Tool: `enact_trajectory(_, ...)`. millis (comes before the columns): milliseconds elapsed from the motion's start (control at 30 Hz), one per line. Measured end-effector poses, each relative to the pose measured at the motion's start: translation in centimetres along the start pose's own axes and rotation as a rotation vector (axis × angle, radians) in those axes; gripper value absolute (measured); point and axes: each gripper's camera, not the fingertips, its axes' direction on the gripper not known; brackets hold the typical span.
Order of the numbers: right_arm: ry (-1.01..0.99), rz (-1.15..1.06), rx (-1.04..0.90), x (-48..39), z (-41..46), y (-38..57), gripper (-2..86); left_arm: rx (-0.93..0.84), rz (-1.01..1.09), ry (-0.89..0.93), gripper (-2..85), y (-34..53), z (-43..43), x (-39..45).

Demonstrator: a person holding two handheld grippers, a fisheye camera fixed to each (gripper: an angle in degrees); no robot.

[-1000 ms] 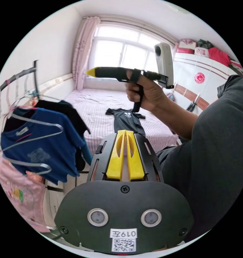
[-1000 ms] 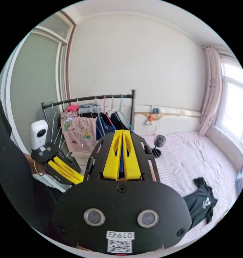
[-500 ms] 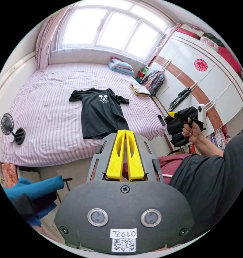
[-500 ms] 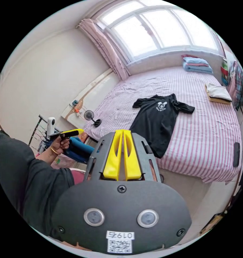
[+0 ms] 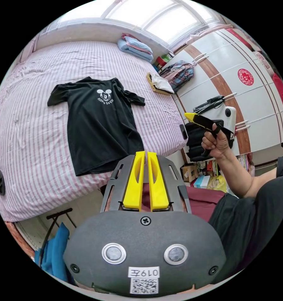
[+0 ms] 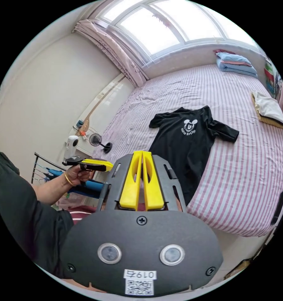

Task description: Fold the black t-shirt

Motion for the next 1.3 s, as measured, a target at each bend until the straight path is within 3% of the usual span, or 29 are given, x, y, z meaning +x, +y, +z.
enact_trajectory(167,0.180,0.072,0.023,3.9,-0.8,-8.4,4.4,-0.067,0.068,-0.030,0.8,-9.8,-1.0,-4.2)
enact_trajectory(433,0.237,0.454,0.185,20.8,-3.7,-18.8,8.4,0.168,-0.270,-0.167,2.1,-24.0,-4.8,-16.2)
enact_trajectory(600,0.311,0.568,0.069,30.5,-2.5,-25.2,10.0,0.260,-0.390,-0.200,3.2,-30.3,-5.0,-20.8)
enact_trajectory(767,0.416,0.450,0.002,32.0,-2.9,-31.3,10.1,0.308,-0.408,-0.232,1.9,-35.6,-5.5,-21.4)
enact_trajectory(1000,0.399,0.425,-0.071,31.6,-4.7,-37.6,11.5,0.302,-0.451,-0.295,1.8,-40.5,-7.0,-21.1)
enact_trajectory(1300,0.479,0.338,-0.149,28.3,-8.3,-43.7,6.8,0.328,-0.490,-0.390,7.5,-46.1,-10.4,-23.0)
